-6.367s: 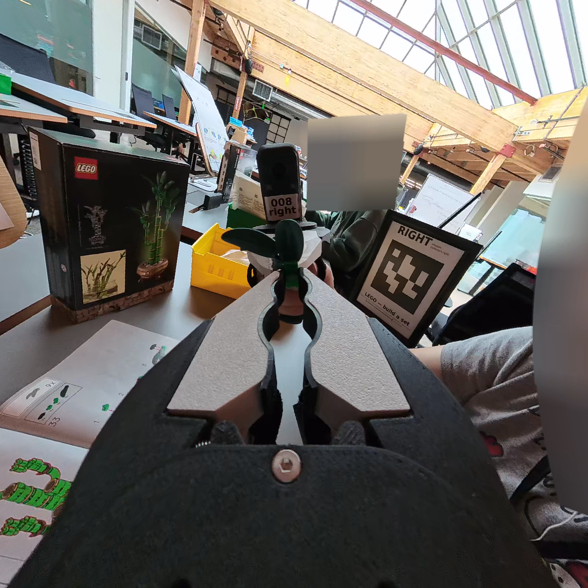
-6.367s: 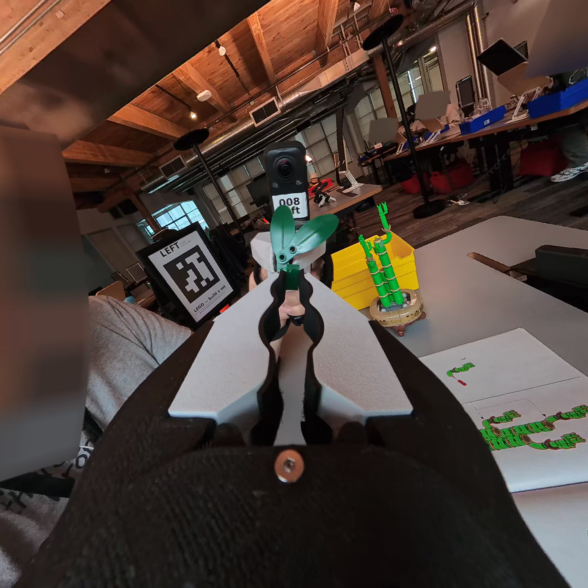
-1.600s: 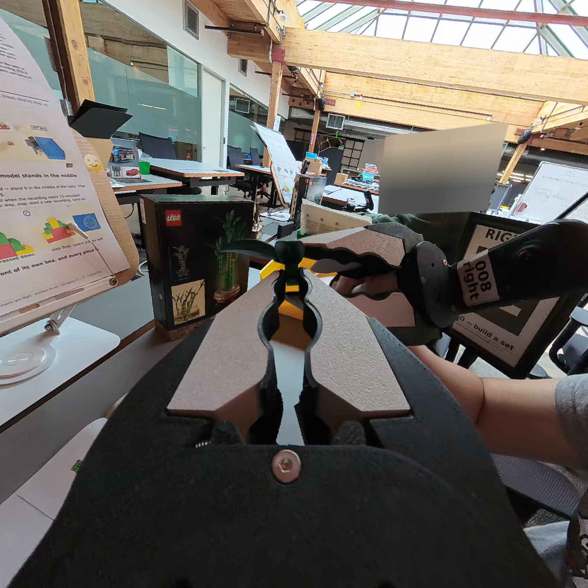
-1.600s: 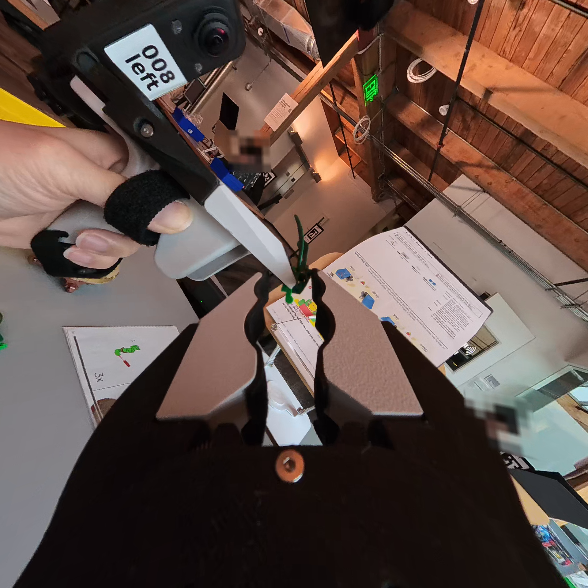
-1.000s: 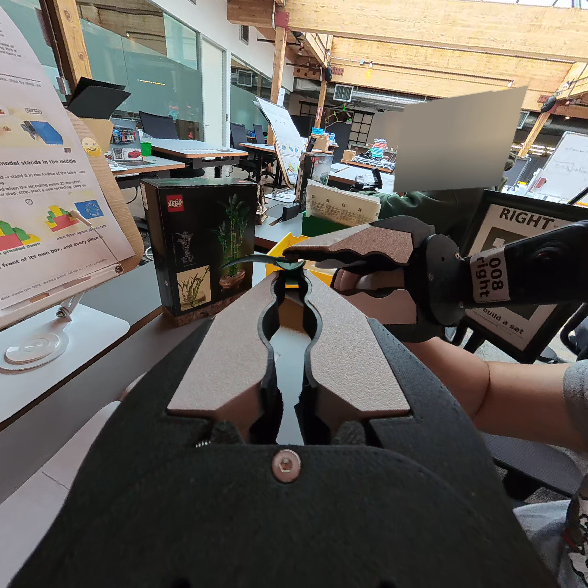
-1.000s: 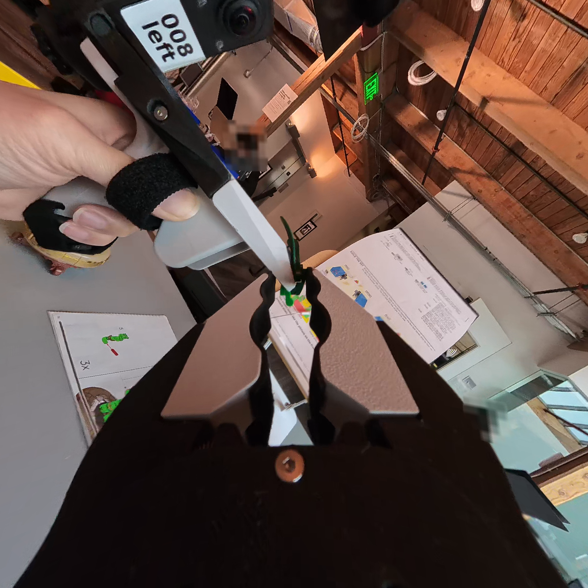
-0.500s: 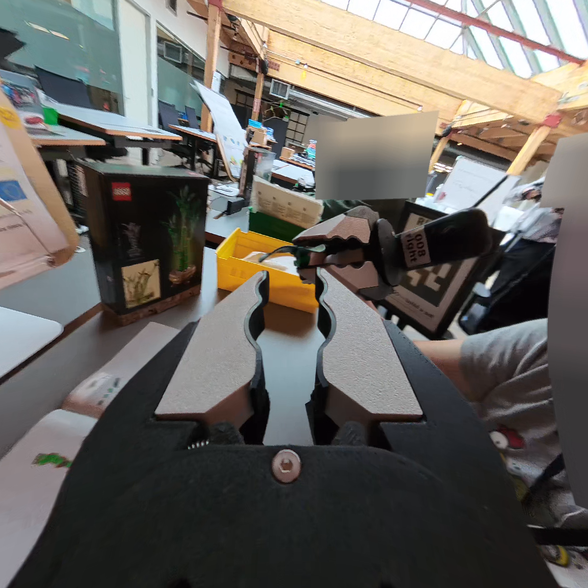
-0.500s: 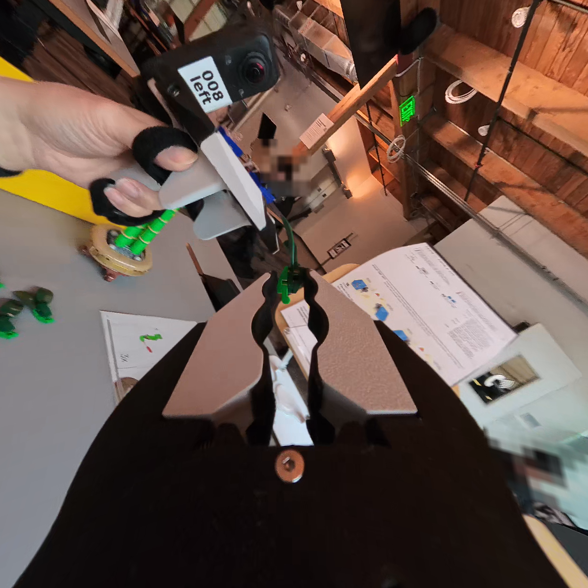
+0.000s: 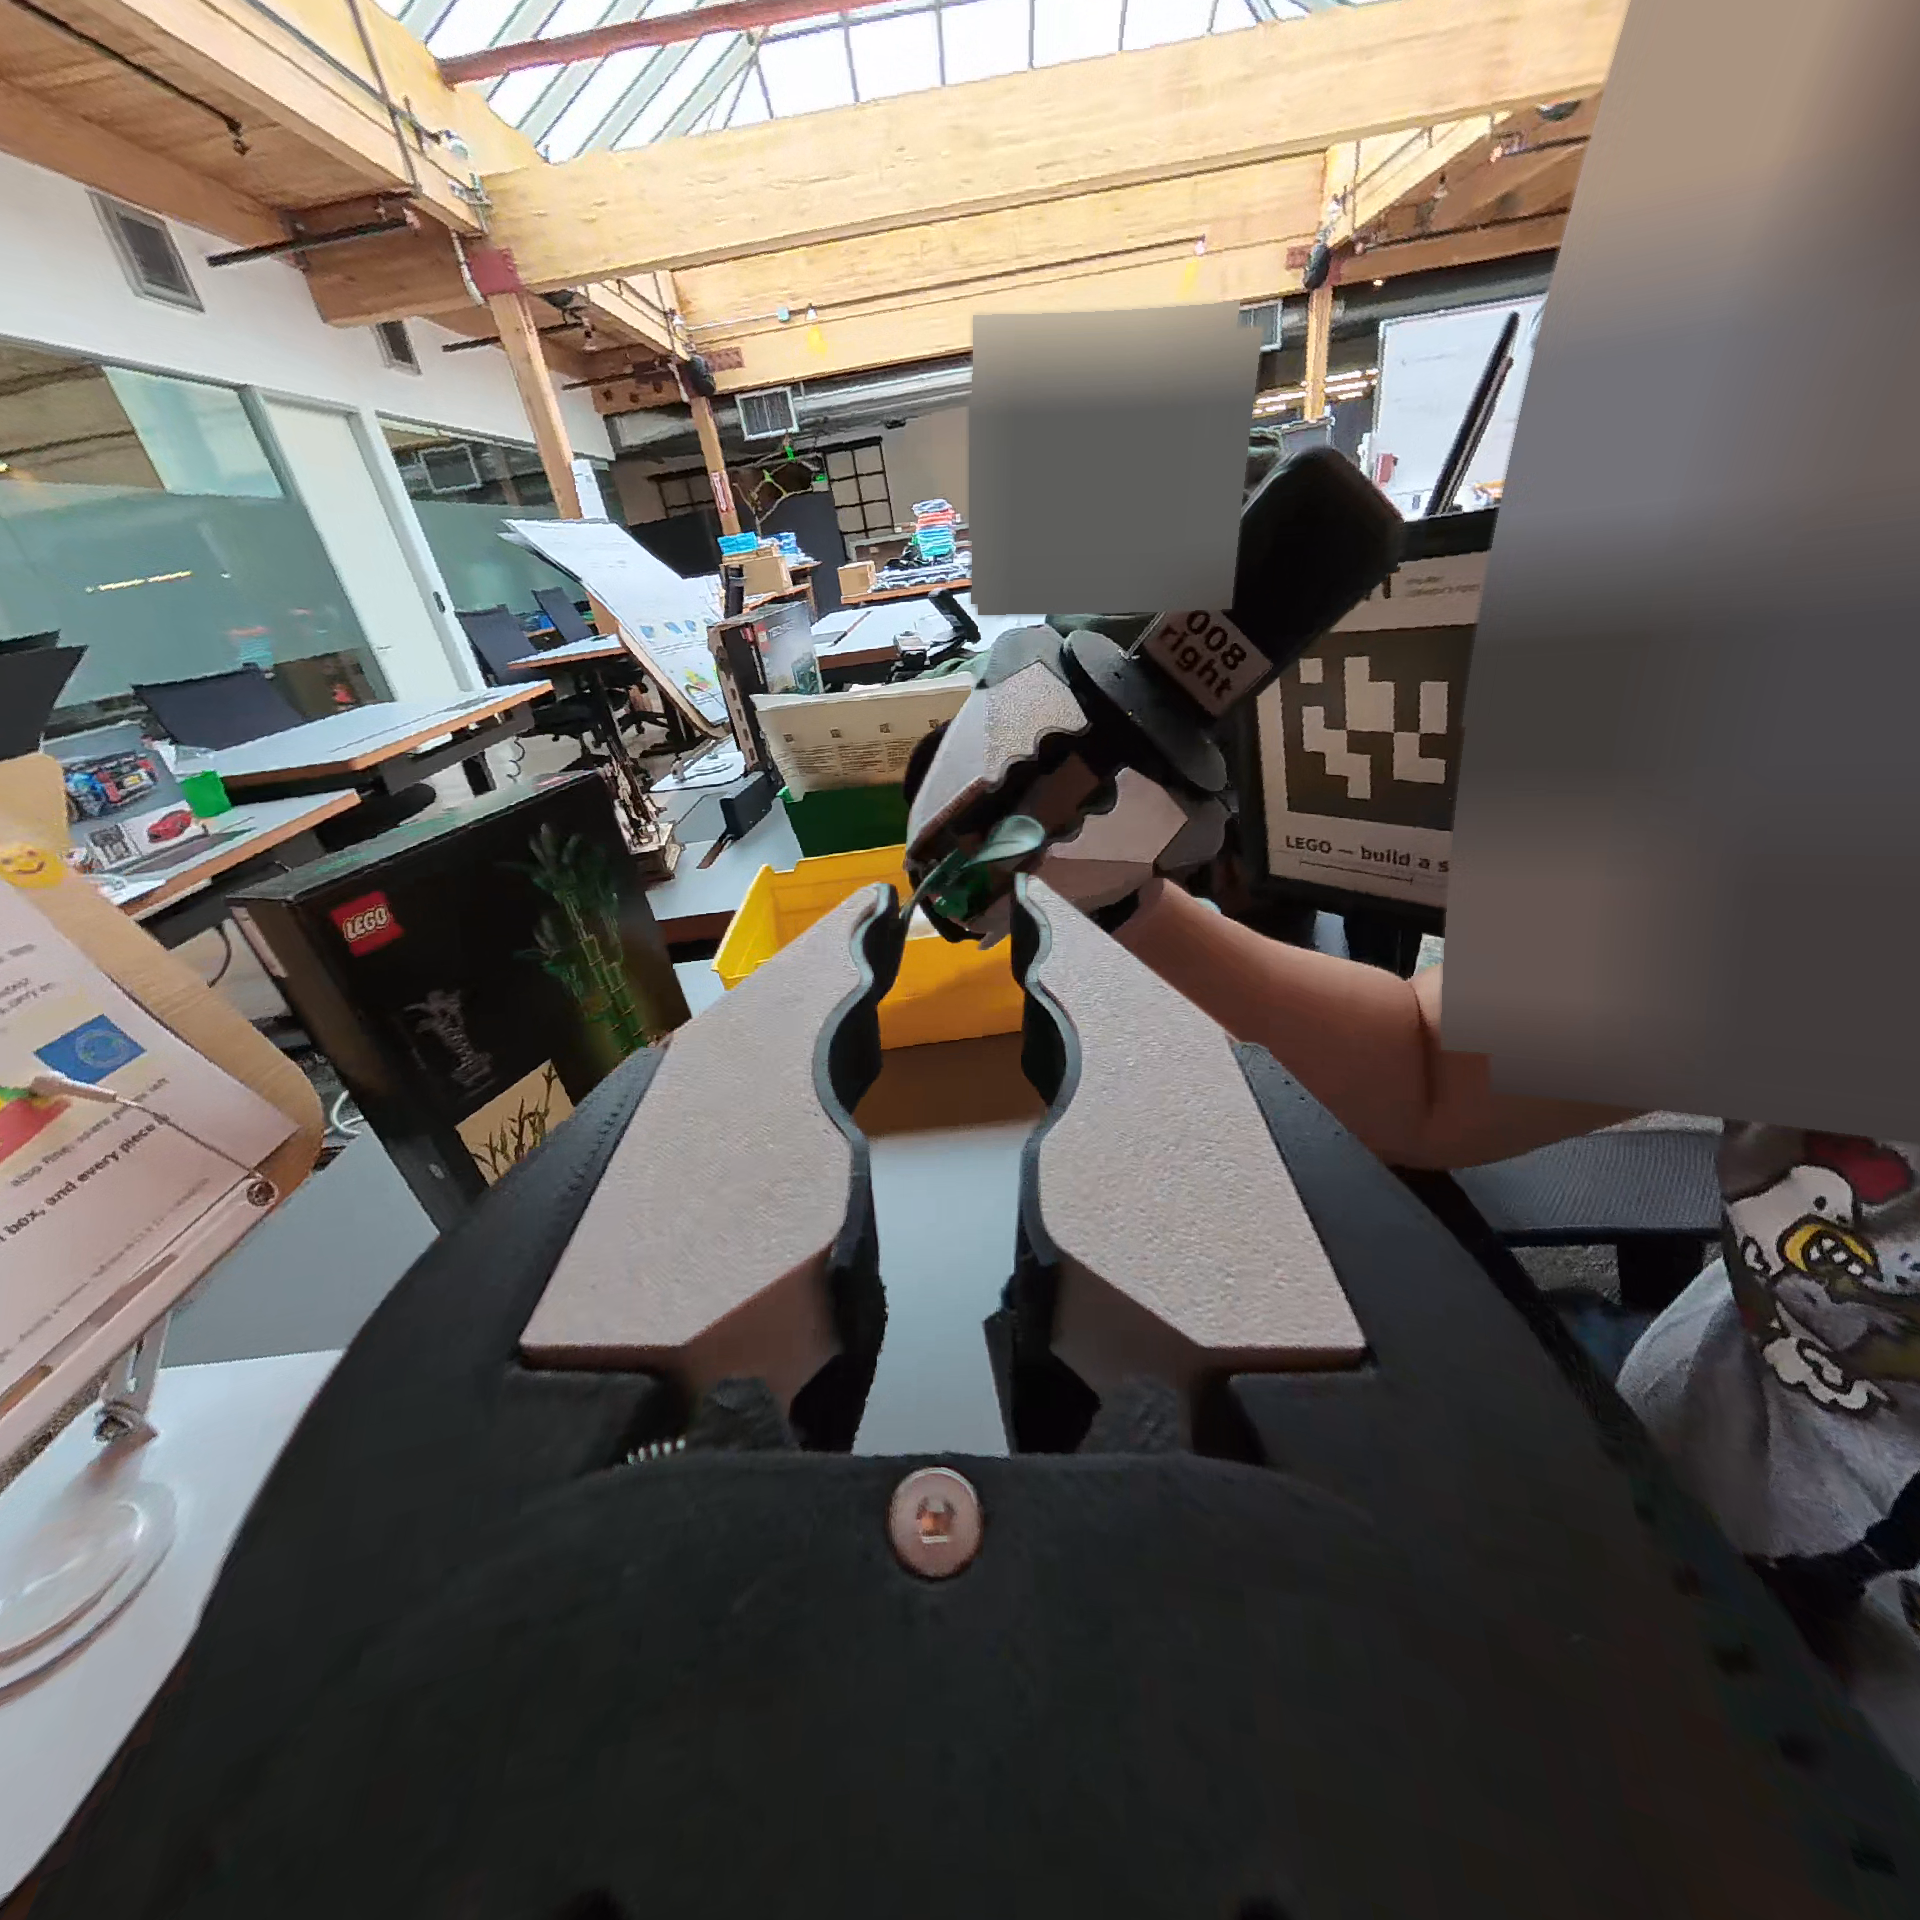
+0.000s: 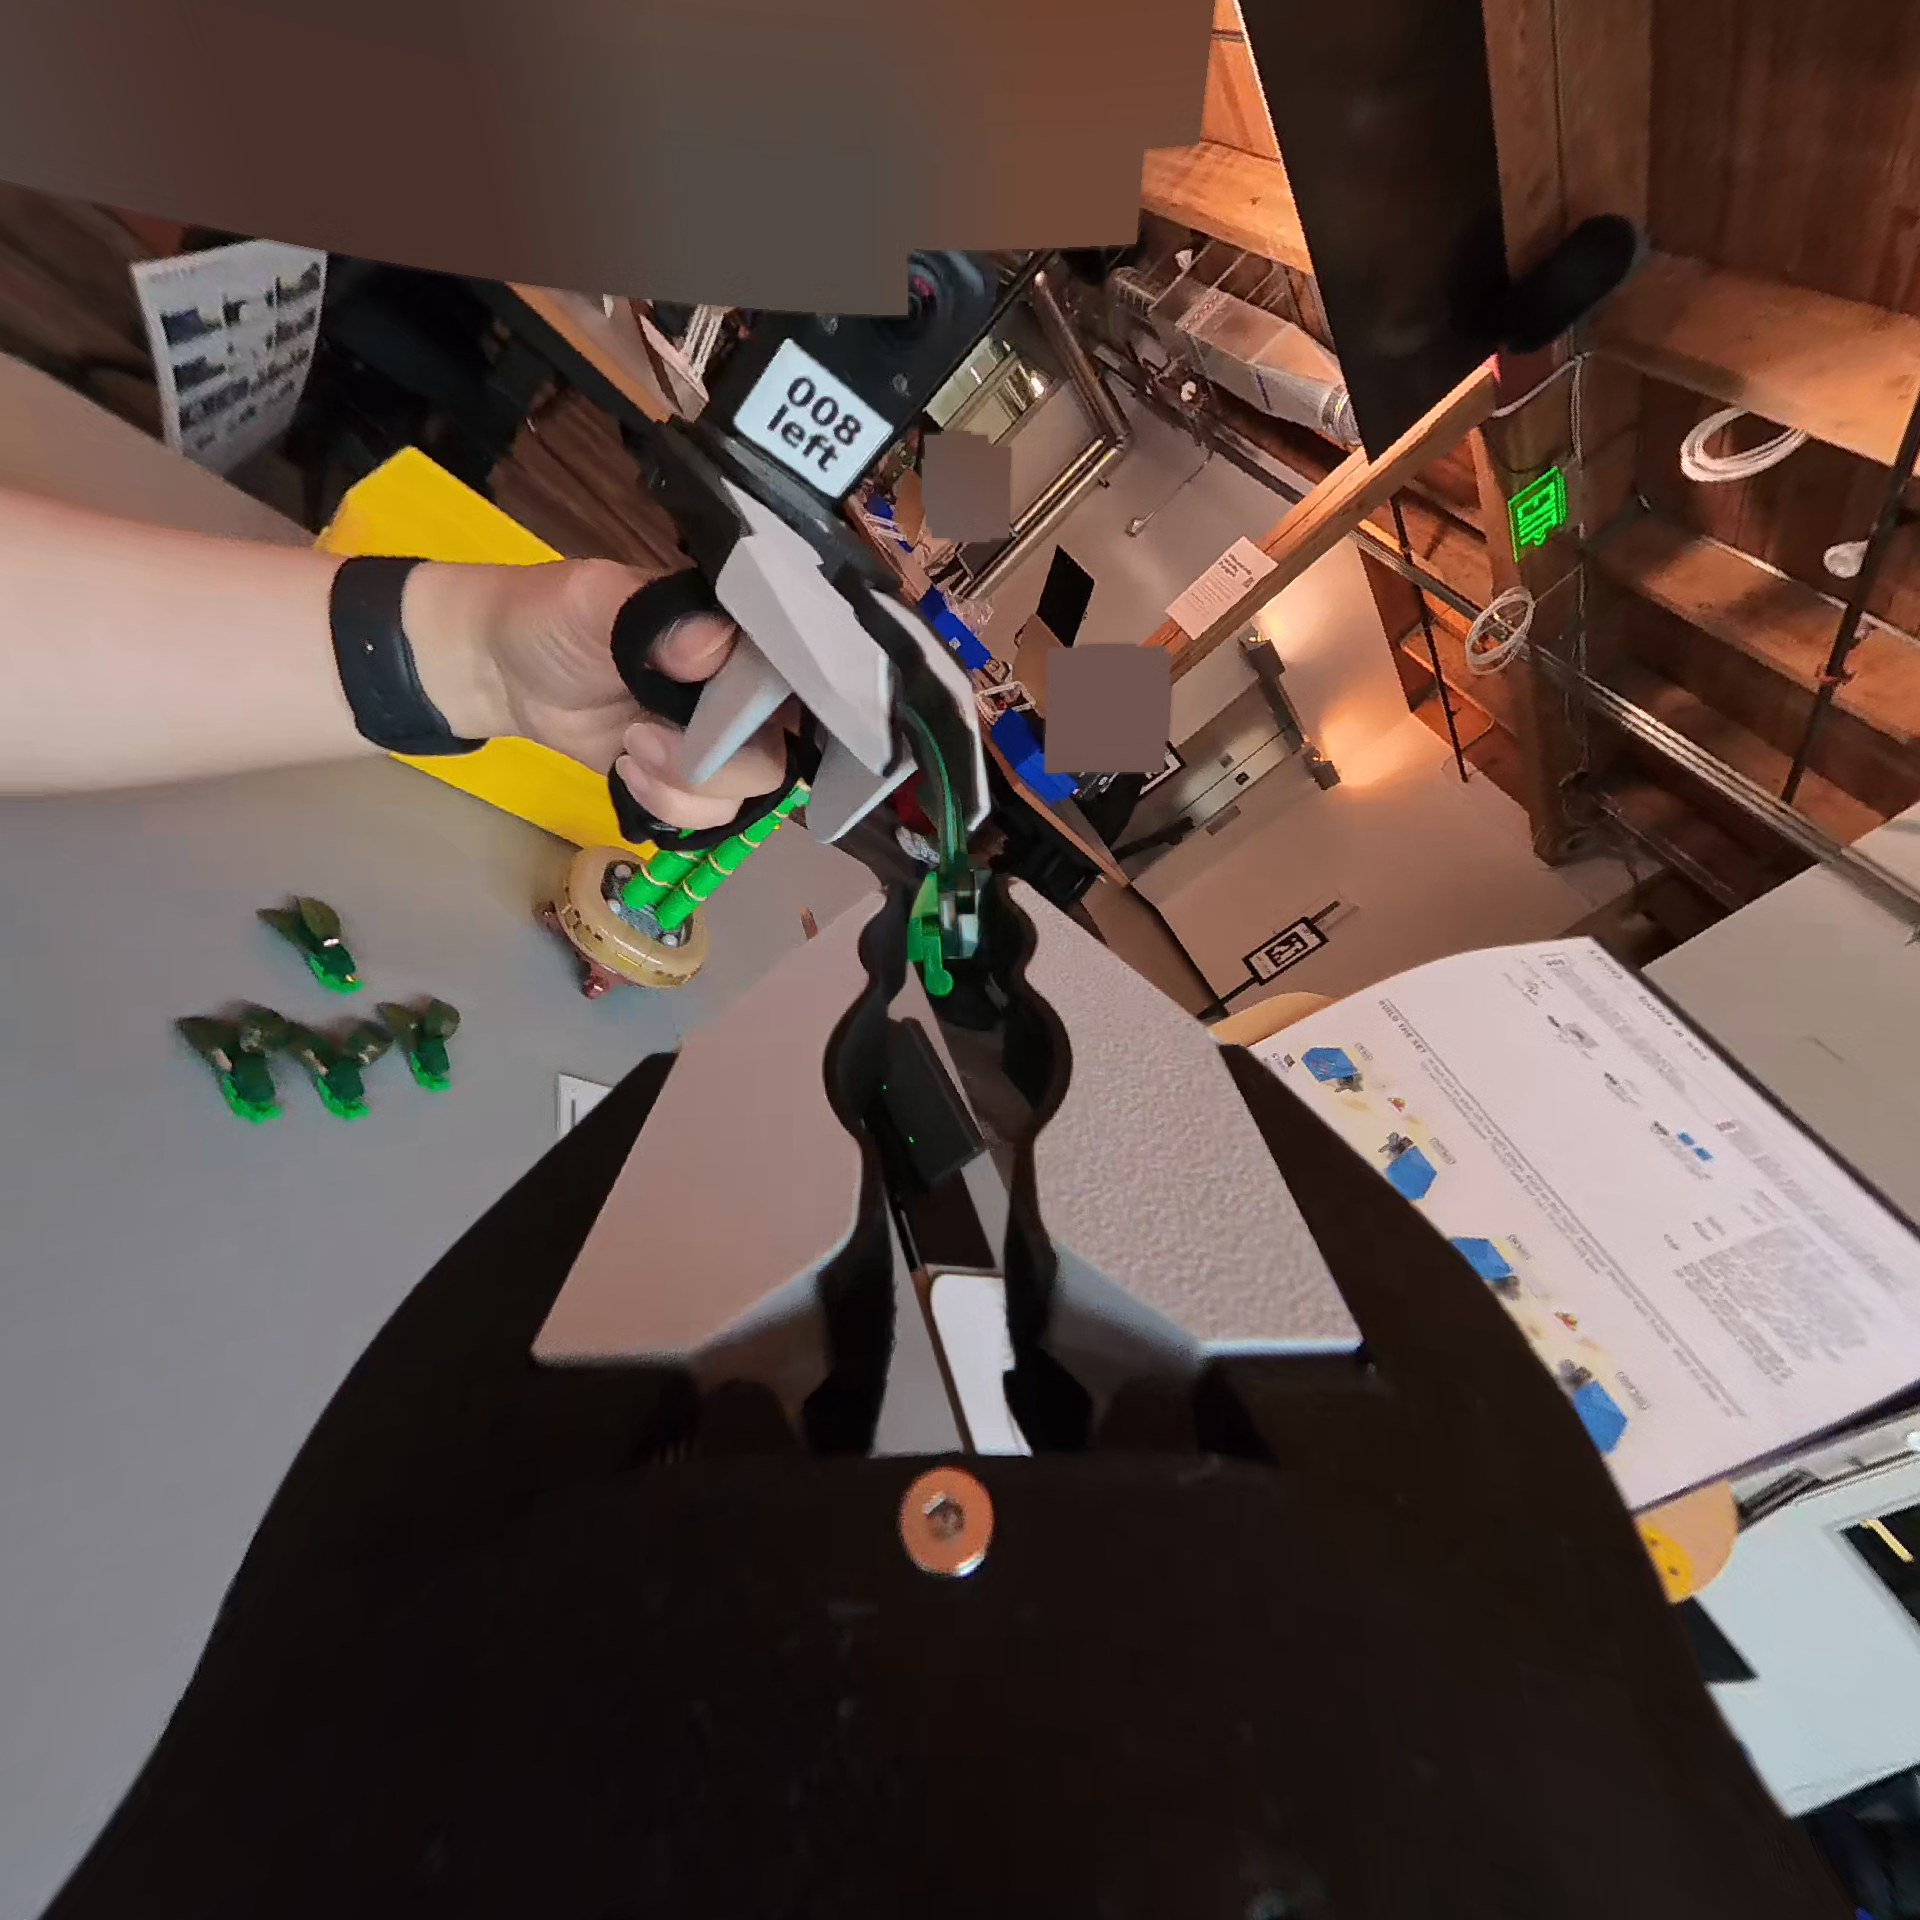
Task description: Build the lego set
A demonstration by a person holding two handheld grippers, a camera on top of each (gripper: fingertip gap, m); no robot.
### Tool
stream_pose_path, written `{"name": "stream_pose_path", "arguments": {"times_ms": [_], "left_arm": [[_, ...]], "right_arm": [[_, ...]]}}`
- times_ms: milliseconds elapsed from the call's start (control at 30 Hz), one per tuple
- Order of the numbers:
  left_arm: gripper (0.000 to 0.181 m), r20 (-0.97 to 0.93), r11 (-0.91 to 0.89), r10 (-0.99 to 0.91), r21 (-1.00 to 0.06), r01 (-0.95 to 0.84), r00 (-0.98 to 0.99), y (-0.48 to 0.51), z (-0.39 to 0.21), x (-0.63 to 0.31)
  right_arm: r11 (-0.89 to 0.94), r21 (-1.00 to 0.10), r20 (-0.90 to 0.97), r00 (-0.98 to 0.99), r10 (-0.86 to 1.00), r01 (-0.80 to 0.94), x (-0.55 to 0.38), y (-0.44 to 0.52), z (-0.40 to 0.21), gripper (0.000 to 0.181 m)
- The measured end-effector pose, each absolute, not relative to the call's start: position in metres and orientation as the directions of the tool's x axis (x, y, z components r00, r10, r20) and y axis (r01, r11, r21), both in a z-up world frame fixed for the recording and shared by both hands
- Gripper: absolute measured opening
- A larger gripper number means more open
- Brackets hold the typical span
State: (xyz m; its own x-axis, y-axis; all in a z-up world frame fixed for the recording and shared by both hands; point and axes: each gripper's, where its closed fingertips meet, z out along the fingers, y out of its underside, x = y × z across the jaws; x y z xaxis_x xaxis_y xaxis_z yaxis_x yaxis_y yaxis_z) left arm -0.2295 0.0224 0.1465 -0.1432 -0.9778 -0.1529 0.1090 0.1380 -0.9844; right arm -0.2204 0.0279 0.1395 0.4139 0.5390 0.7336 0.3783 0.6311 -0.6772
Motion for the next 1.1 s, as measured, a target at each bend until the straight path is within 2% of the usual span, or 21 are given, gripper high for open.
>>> {"name": "stream_pose_path", "arguments": {"times_ms": [100, 200, 333, 467, 667, 800, 967, 1100], "left_arm": [[0.017, -0.222, 0.212, -0.967, -0.973, 0.095, -0.123, 0.02, 0.143, -0.228], [0.026, -0.337, 0.336, -0.939, -0.942, 0.029, -0.076, 0.02, 0.134, -0.228], [0.029, -0.522, 0.521, -0.853, -0.851, -0.061, -0.004, 0.016, 0.124, -0.225], [0.008, -0.63, 0.628, -0.777, -0.774, -0.08, 0.001, 0.005, 0.12, -0.22], [0.004, -0.636, 0.635, -0.771, -0.77, -0.066, -0.004, 0.001, 0.122, -0.219], [0.004, -0.613, 0.613, -0.79, -0.79, -0.004, -0.003, -0.004, 0.132, -0.222], [0.004, -0.591, 0.59, -0.807, -0.805, 0.066, -0.003, -0.009, 0.143, -0.227], [0.004, -0.592, 0.59, -0.806, -0.803, 0.083, -0.005, -0.012, 0.145, -0.228]], "right_arm": [[0.649, -0.647, 0.761, 0.394, 0.515, 0.4, -0.223, 0.026, 0.137, 0.014], [0.634, -0.631, 0.776, 0.373, 0.509, 0.447, -0.225, 0.027, 0.132, 0.013], [0.602, -0.68, 0.727, 0.279, 0.627, 0.419, -0.234, 0.012, 0.121, 0.014], [0.563, -0.711, 0.69, 0.266, 0.673, 0.42, -0.23, 0.007, 0.12, 0.013], [0.6, -0.685, 0.719, 0.254, 0.647, 0.413, -0.228, 0.002, 0.122, 0.014], [0.62, -0.702, 0.711, 0.286, 0.642, 0.351, -0.224, -0.001, 0.134, 0.024], [0.616, -0.738, 0.675, 0.278, 0.683, 0.277, -0.22, -0.009, 0.14, 0.014], [0.614, -0.746, 0.666, 0.267, 0.697, 0.257, -0.222, -0.013, 0.141, 0.015]]}}
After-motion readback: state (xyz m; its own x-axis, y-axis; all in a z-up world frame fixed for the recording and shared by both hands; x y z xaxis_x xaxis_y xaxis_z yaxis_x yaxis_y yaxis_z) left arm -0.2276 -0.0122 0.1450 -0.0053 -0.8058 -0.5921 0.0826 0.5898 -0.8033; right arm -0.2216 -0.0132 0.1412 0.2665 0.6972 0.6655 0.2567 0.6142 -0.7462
